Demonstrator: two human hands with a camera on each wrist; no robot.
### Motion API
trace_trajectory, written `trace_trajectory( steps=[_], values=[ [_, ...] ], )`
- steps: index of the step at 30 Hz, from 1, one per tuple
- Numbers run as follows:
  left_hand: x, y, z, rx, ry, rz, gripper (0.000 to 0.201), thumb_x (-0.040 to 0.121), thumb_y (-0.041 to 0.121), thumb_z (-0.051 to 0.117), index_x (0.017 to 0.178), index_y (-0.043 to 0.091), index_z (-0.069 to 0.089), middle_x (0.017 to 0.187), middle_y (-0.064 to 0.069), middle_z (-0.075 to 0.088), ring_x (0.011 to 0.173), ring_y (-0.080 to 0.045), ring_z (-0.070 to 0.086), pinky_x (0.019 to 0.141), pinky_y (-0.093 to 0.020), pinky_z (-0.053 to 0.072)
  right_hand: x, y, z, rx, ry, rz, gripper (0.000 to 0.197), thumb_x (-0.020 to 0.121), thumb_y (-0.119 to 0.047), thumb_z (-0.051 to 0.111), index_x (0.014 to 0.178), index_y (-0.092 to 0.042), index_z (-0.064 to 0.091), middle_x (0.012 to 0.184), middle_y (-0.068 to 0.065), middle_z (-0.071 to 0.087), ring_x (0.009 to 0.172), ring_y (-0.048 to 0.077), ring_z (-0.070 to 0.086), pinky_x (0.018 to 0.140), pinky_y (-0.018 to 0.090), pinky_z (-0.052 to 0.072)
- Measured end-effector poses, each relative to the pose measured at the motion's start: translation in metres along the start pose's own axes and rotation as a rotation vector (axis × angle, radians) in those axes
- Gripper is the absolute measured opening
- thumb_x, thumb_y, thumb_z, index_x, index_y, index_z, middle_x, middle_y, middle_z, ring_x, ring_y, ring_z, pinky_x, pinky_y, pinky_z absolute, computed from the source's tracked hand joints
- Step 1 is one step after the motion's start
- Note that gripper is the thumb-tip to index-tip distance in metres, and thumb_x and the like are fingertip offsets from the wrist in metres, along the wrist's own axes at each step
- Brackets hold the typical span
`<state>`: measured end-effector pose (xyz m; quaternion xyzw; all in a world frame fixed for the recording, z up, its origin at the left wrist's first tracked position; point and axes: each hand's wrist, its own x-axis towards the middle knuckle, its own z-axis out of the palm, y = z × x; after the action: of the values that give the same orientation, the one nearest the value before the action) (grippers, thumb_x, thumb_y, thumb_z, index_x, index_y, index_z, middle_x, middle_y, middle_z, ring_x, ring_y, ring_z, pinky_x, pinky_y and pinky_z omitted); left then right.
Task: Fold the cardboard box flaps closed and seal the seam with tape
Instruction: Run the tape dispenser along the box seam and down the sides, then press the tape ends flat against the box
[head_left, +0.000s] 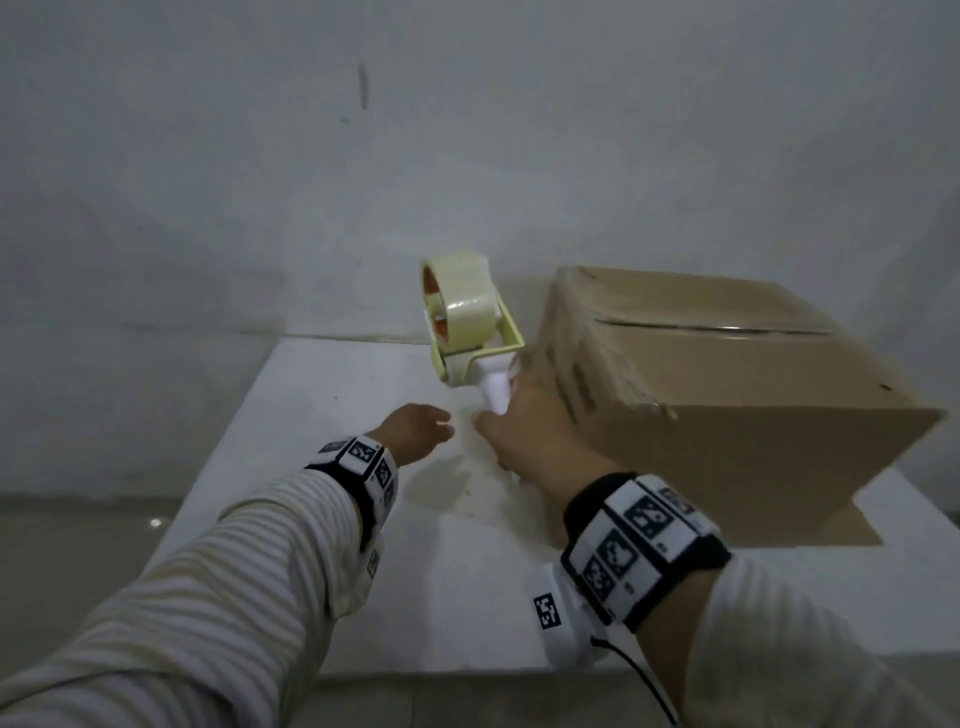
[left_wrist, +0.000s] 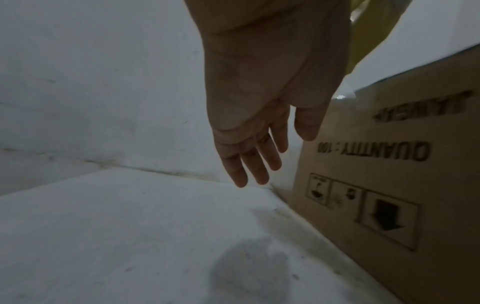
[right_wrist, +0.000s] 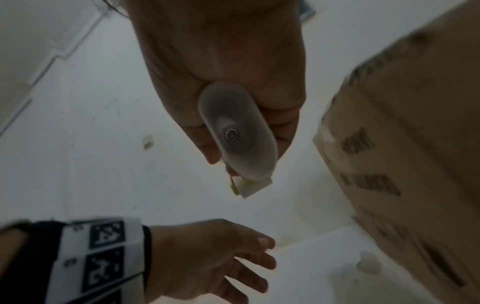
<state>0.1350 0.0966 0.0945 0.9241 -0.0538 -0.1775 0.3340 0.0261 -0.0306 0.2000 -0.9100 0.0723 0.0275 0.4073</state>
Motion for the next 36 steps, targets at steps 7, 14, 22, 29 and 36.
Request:
trace_trajectory(
  steps=[7,14,22,29,36],
  values=[
    [0.061,-0.095,-0.040,0.022,0.041,-0.233,0.030,0.097,0.019,0.046,0.120,0.005,0.059,0.134,-0.018,0.055,0.125,-0.029,0.051,0.101,-0.029,0.040,0.102,0.003,0.090,-0.155,-0.157,0.115,0.054,0.089,-0.037,0.044,0.135,-0.011,0.032,0.128,0.015,0.050,0.110,0.034,0.054,0.086,0.037,0.044],
    [0.124,-0.147,-0.065,0.015,0.064,-0.359,0.022,0.091,0.023,0.046,0.100,0.012,0.062,0.127,-0.015,0.055,0.117,-0.029,0.052,0.092,-0.028,0.039,0.179,0.017,0.159,-0.281,-0.186,0.175,0.057,0.091,-0.033,0.046,0.140,-0.010,0.026,0.130,0.019,0.045,0.115,0.037,0.052,0.093,0.041,0.046],
    [0.147,-0.156,-0.057,0.020,0.214,-0.466,0.040,0.093,0.020,0.046,0.132,0.016,0.051,0.138,-0.013,0.046,0.128,-0.033,0.043,0.103,-0.040,0.038,0.213,0.035,0.195,-0.288,-0.290,0.239,0.051,0.077,-0.023,0.045,0.127,-0.019,0.037,0.126,0.010,0.046,0.112,0.032,0.056,0.090,0.037,0.050],
    [0.151,-0.116,-0.070,-0.106,0.332,-0.355,0.042,0.088,0.020,0.051,0.129,0.013,0.048,0.135,-0.014,0.046,0.126,-0.034,0.044,0.102,-0.041,0.039,0.208,0.022,0.175,-0.355,-0.282,0.237,0.042,0.090,-0.028,0.041,0.129,-0.014,0.037,0.128,0.014,0.045,0.119,0.035,0.049,0.100,0.043,0.042],
    [0.134,-0.031,-0.061,-0.241,0.419,-0.039,0.040,0.090,0.012,0.046,0.129,0.013,0.050,0.135,-0.010,0.049,0.125,-0.029,0.046,0.105,-0.042,0.040,0.186,-0.001,0.105,-0.284,-0.126,0.145,0.038,0.087,-0.010,0.040,0.124,-0.011,0.042,0.129,0.013,0.044,0.120,0.032,0.043,0.100,0.042,0.040]
  ],
)
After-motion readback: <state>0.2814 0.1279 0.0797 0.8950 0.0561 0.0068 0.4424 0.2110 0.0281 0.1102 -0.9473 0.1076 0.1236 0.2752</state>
